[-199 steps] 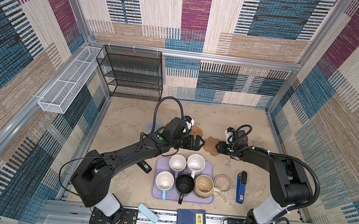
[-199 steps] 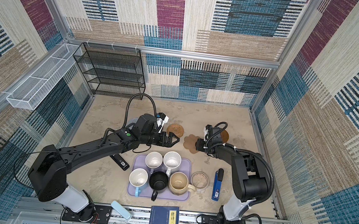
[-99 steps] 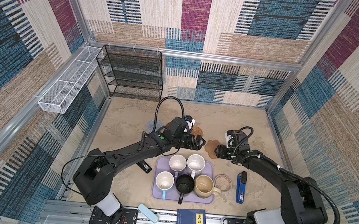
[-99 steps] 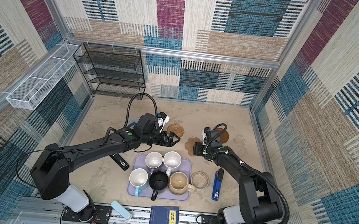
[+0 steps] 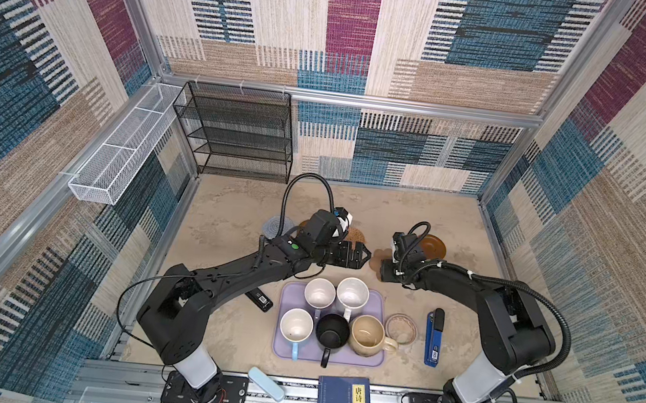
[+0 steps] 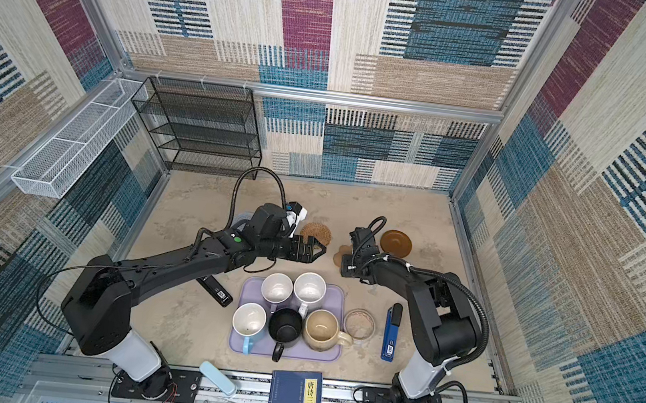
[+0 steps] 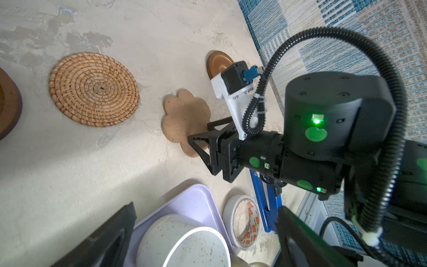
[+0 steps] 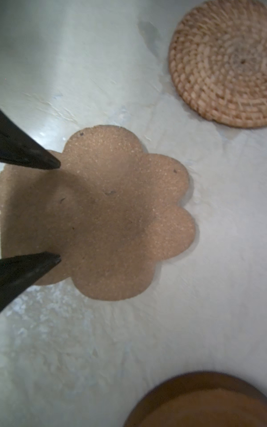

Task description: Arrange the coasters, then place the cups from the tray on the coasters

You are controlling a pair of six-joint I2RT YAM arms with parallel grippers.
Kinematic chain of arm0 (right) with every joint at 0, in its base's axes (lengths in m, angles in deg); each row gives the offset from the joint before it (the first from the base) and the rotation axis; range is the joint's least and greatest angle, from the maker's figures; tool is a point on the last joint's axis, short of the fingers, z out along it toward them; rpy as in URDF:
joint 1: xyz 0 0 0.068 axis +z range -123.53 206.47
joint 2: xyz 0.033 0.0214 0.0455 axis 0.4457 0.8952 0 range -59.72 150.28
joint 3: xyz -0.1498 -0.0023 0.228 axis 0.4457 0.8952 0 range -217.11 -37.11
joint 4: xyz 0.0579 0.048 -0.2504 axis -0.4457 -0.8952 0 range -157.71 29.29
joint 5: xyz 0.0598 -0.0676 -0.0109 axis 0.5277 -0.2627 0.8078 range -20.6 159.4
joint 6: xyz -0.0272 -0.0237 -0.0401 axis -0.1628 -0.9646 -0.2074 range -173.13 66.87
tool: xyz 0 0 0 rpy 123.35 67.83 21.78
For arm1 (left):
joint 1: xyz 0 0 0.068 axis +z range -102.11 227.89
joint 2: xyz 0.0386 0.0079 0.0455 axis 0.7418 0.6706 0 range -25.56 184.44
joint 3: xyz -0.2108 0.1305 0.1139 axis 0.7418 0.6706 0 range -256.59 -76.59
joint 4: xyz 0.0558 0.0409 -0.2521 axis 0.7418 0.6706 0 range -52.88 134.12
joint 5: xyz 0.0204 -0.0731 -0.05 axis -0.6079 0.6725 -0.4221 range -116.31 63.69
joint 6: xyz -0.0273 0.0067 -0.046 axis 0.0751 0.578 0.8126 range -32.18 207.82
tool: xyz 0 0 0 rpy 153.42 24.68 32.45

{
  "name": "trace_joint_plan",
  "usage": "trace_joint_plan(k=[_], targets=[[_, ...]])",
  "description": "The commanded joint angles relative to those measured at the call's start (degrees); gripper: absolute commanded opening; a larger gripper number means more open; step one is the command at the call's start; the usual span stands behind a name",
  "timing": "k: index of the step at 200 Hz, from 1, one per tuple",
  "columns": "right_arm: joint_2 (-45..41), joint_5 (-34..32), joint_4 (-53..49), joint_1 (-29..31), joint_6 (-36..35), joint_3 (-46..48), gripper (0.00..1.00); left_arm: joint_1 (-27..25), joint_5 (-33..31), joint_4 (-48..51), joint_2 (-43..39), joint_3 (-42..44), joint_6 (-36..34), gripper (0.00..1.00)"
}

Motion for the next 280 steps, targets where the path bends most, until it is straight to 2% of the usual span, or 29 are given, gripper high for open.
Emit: trace_joint_plan(k=[1,57,99,148,174,182,191,195,229,252,280], targets=[[3.87,-3.49,-4.1,-0.14,2.83,-1.79,0.58,0.31,-0.81,-0.64,0.25,-0.4,-0.1,0.98],[11.06,-2.62,-5.22,-0.3,3.15,-9.34,0.58,1.1,0.28,-0.83,0.58,-0.9,0.15,0.98],[12.02,-2.01,-6.39,-0.35,3.89,-13.05,0.6,1.44,0.36,-0.97,0.54,-0.26,0.19,0.98],[6.08,-0.78,-7.13,-0.37,2.47,-18.45,0.75,1.58,0.9,0.5,-0.2,-2.56,-1.0,0.99],[4.01,2.84,-6.87,-1.57,1.49,-19.73,0.81,1.6,2.66,-0.59,-1.87,-3.03,-1.34,0.98],[3.24,4.5,-6.37,-2.86,1.09,-19.25,0.86,1.53,2.75,-1.04,-2.45,-3.16,-1.23,0.98],[2.11,5.29,-5.84,-4.59,0.81,-18.32,0.98,1.53,2.79,-1.42,-2.92,-3.37,-0.89,1.0],[1.48,5.19,-5.57,-5.52,0.6,-17.76,1.0,1.53,2.86,-1.66,-2.99,-3.42,-0.78,1.0],[-2.16,7.15,-1.31,-13.89,-3.07,-12.5,1.0,1.27,5.15,-1.9,-0.91,-6.82,0.6,1.0],[-0.15,11.65,1.7,-18.15,-3.86,-11.13,0.89,-0.66,-0.75,-1.25,0.84,-8.67,-0.85,1.0],[3.88,11.91,4.53,-19.97,-3.94,-12.06,0.79,-0.74,-0.58,-0.94,3.83,-10.62,-0.03,1.0]])
